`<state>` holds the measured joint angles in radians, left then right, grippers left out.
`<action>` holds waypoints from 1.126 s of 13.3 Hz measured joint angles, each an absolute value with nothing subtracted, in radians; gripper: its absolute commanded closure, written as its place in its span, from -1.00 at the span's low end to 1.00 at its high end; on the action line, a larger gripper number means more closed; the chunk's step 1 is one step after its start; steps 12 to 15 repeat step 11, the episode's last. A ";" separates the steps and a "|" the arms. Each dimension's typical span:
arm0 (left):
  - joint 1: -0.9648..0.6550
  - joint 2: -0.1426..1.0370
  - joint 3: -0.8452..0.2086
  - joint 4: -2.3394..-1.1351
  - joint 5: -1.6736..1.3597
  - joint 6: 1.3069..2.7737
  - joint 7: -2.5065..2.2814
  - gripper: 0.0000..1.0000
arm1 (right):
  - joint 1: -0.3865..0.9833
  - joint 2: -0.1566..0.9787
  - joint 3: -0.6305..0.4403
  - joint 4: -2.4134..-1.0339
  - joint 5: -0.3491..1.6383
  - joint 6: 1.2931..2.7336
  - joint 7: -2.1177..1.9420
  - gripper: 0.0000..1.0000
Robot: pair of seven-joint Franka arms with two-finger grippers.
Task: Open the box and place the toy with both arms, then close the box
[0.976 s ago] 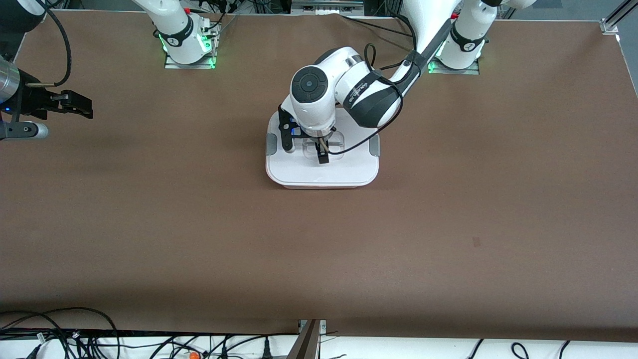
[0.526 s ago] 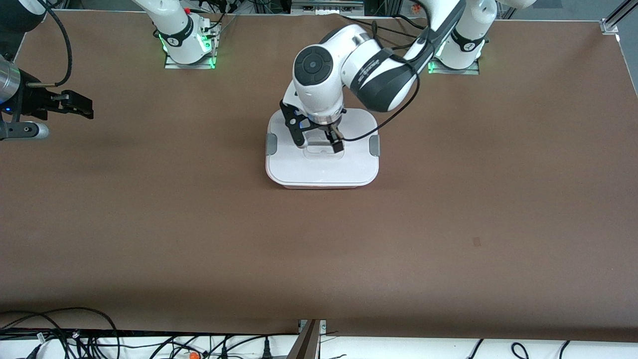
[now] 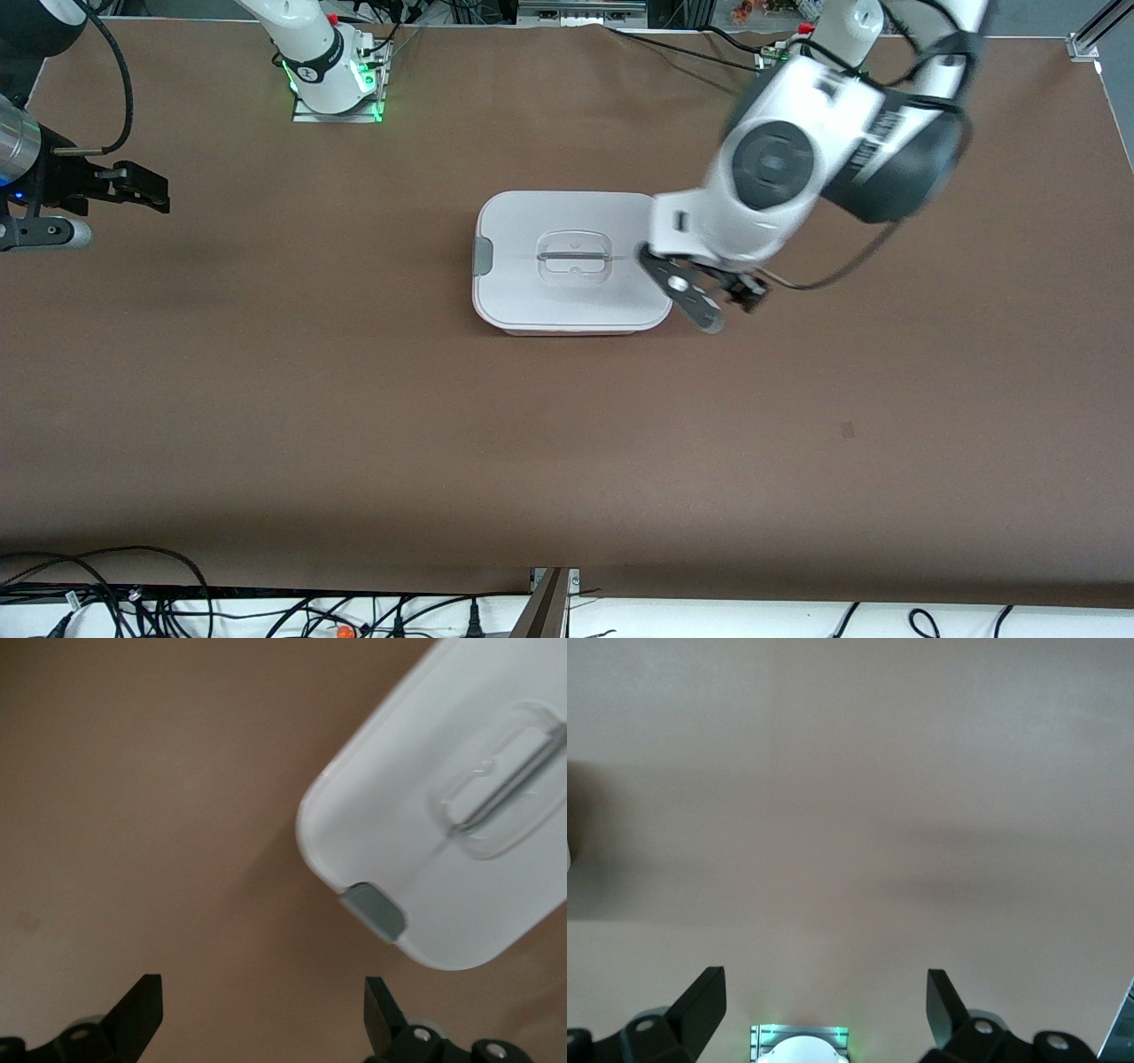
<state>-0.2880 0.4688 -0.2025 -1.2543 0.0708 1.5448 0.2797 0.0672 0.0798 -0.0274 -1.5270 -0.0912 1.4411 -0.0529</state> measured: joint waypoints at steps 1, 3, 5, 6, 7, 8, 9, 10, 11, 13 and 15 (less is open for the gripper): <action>-0.238 0.461 -0.202 -1.254 0.071 1.538 0.279 -1.00 | 0.069 0.080 -0.027 -1.527 -0.091 1.444 -0.053 -1.00; -0.156 0.437 -0.200 -1.254 0.071 1.511 0.254 -1.00 | 0.074 0.080 -0.026 -1.527 -0.091 1.445 -0.053 -1.00; -0.093 0.406 -0.200 -1.254 0.071 1.483 0.194 -1.00 | 0.078 0.080 -0.026 -1.526 -0.091 1.446 -0.053 -1.00; -0.069 0.392 -0.200 -1.254 0.071 1.477 0.149 -1.00 | 0.079 0.080 -0.026 -1.526 -0.091 1.446 -0.053 -1.00; -0.054 0.381 -0.200 -1.254 0.071 1.473 0.083 -1.00 | 0.080 0.080 -0.026 -1.525 -0.091 1.446 -0.053 -1.00; -0.049 0.372 -0.200 -1.255 0.071 1.470 0.010 -1.00 | 0.081 0.080 -0.026 -1.525 -0.091 1.446 -0.053 -1.00; -0.049 0.364 -0.202 -1.256 0.071 1.467 -0.048 -1.00 | 0.081 0.080 -0.026 -1.525 -0.091 1.446 -0.053 -1.00; -0.049 0.358 -0.203 -1.257 0.071 1.465 -0.087 -1.00 | 0.081 0.080 -0.026 -1.525 -0.091 1.446 -0.053 -1.00; -0.045 0.355 -0.203 -1.257 0.071 1.465 -0.111 -1.00 | 0.082 0.080 -0.026 -1.524 -0.091 1.446 -0.053 -1.00; -0.045 0.355 -0.203 -1.257 0.071 1.465 -0.111 -1.00 | 0.082 0.080 -0.026 -1.524 -0.091 1.446 -0.053 -1.00; -0.045 0.355 -0.203 -1.257 0.071 1.465 -0.111 -1.00 | 0.082 0.080 -0.026 -1.524 -0.091 1.446 -0.053 -1.00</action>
